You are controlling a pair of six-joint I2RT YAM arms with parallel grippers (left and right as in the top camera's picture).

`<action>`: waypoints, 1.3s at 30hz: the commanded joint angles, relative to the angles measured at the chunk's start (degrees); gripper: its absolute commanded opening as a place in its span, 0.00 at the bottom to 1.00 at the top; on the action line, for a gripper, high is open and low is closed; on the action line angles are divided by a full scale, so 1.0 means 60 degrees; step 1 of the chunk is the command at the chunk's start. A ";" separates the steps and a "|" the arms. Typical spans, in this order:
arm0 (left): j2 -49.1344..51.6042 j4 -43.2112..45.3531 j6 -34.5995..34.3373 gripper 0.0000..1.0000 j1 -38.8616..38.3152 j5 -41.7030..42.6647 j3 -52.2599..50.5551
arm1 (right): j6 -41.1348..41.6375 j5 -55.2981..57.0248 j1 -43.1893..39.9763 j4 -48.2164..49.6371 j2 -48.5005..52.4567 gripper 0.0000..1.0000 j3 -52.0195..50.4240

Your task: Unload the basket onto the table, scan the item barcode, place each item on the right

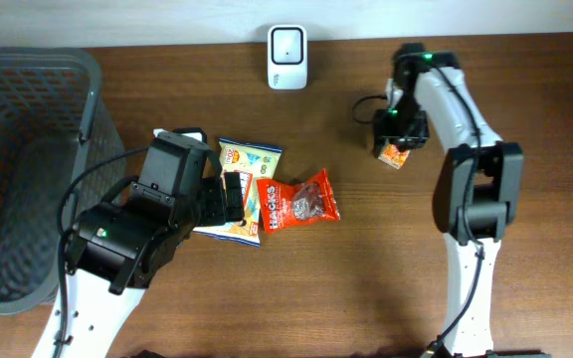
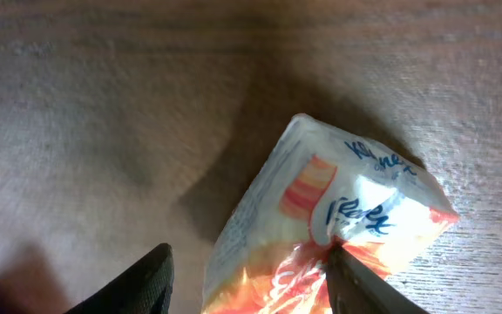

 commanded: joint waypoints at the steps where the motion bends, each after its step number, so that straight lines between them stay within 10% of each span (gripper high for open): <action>1: -0.0029 0.0011 -0.0117 0.99 0.0015 -0.0036 0.0015 | 0.0922 0.1089 0.0561 0.0754 0.0073 0.17 -0.0809; 2: -0.0029 0.0011 -0.0117 0.99 0.0015 -0.0036 0.0015 | 0.1107 0.1082 0.0699 0.0914 0.0073 0.04 -0.1024; 8: -0.0029 0.0011 -0.0117 0.99 0.0015 -0.0036 0.0015 | -0.1151 -0.7650 0.0477 0.0834 -0.0335 0.04 0.0503; 14: -0.0029 0.0011 -0.0117 0.99 0.0015 -0.0036 0.0015 | -0.1275 -1.1708 0.0350 0.2663 0.0623 0.04 -0.0597; 18: -0.0029 0.0011 -0.0117 0.99 0.0015 -0.0040 0.0015 | -0.0790 -1.1264 -0.0171 0.2903 0.1548 0.04 -0.1169; 20: -0.0029 0.0011 -0.0117 0.99 0.0015 -0.0036 0.0015 | -0.0237 -0.9045 -0.0772 0.2444 0.1596 0.40 -0.1166; 27: -0.0029 0.0011 -0.0117 0.99 0.0015 -0.0040 0.0015 | -0.1570 -0.6918 -0.1366 -0.0747 0.0251 0.59 0.0838; 35: -0.0029 0.0011 -0.0117 0.99 0.0015 -0.0036 0.0015 | -0.0178 -0.4262 0.1359 0.1515 0.0543 0.60 0.0350; 39: -0.0029 0.0011 -0.0117 0.99 0.0015 -0.0036 0.0015 | 0.0011 -0.4040 0.1421 0.1519 0.0725 0.35 0.0350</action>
